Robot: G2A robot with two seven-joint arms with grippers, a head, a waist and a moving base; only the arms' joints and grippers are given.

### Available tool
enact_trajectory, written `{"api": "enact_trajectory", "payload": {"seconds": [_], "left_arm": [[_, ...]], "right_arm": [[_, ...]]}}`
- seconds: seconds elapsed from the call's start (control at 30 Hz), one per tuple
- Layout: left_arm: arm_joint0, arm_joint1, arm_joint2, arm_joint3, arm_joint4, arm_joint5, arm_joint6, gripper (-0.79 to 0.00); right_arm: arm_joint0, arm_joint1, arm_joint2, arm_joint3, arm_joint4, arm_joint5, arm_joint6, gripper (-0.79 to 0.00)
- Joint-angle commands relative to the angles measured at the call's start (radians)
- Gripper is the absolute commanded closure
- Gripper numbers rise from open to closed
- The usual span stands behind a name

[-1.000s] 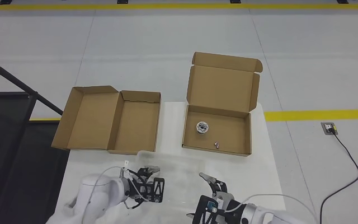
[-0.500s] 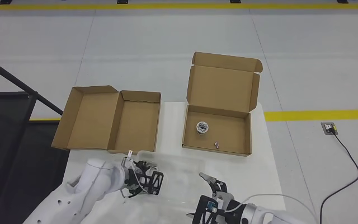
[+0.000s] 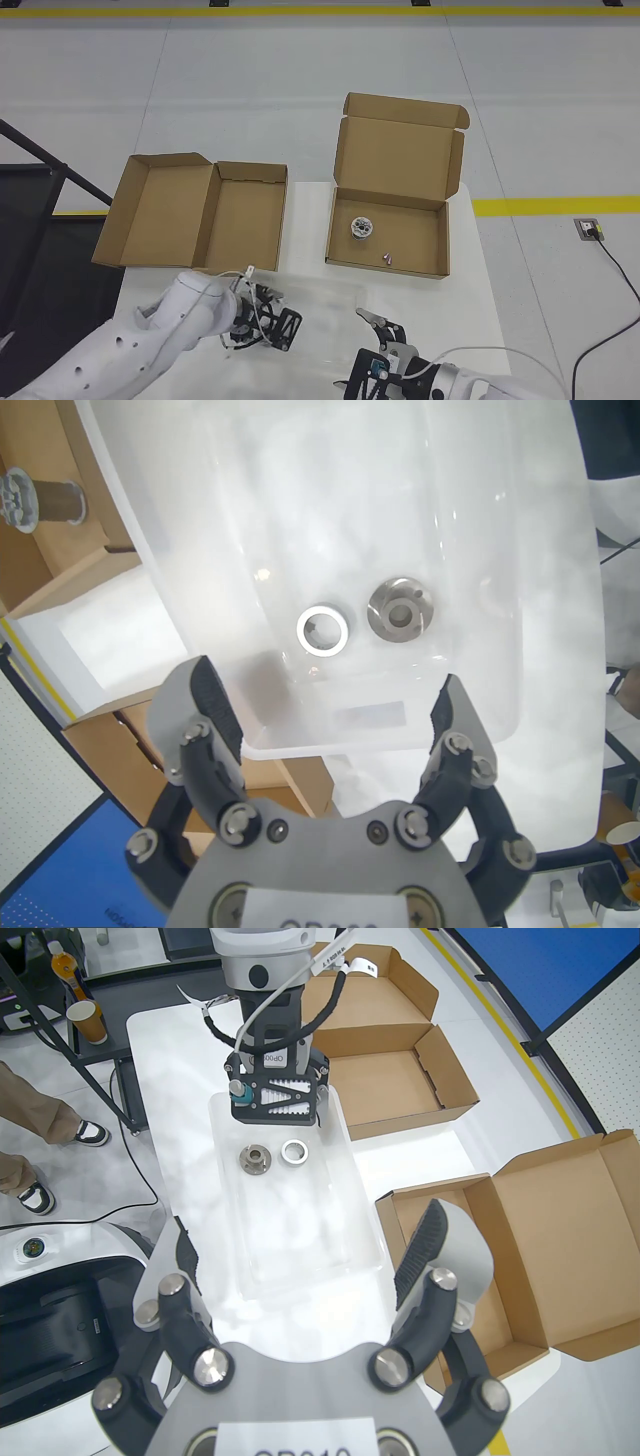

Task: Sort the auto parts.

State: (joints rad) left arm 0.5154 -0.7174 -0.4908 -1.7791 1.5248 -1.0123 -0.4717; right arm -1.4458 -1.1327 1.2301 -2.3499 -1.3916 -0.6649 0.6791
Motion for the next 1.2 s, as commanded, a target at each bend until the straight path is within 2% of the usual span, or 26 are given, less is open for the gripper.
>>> {"api": "enact_trajectory", "payload": {"seconds": [0.0,0.1,0.43,0.57,0.77,0.87,0.97,1.03,1.17], "left_arm": [[-0.038,-0.005,0.051,0.005,-0.018,0.000,0.001,-0.785],[-0.090,-0.016,0.112,0.018,-0.041,0.000,0.005,-0.785],[-0.097,-0.017,0.113,0.021,-0.041,0.000,0.004,-0.785],[-0.045,-0.011,0.110,0.056,-0.030,0.086,-0.005,-0.785],[-0.033,-0.015,0.097,0.022,-0.008,0.039,-0.064,-0.785],[-0.036,-0.025,0.094,0.026,0.004,0.031,-0.089,-0.748],[-0.039,-0.038,0.098,0.033,0.012,0.014,-0.083,-0.597],[-0.041,-0.048,0.107,0.037,0.027,0.000,-0.076,-0.554],[-0.046,-0.067,0.130,0.054,0.047,0.000,-0.063,-0.545]], "right_arm": [[0.000,0.000,0.000,0.000,0.000,0.000,0.000,-0.785],[0.000,0.000,0.000,0.000,0.000,0.000,0.000,-0.785],[0.000,0.000,0.000,0.000,0.000,0.000,0.000,-0.785],[0.000,0.000,0.000,0.000,0.000,0.000,0.000,-0.785],[0.000,0.000,0.000,0.000,0.000,0.000,0.000,-0.785],[0.000,0.000,0.000,0.000,0.000,0.000,0.000,-0.785],[0.000,0.000,0.000,0.000,0.000,0.000,0.000,-0.785],[0.000,0.000,0.000,0.000,0.000,0.000,0.000,-0.785],[0.000,0.000,0.000,0.000,0.000,0.000,0.000,-0.785]]}}
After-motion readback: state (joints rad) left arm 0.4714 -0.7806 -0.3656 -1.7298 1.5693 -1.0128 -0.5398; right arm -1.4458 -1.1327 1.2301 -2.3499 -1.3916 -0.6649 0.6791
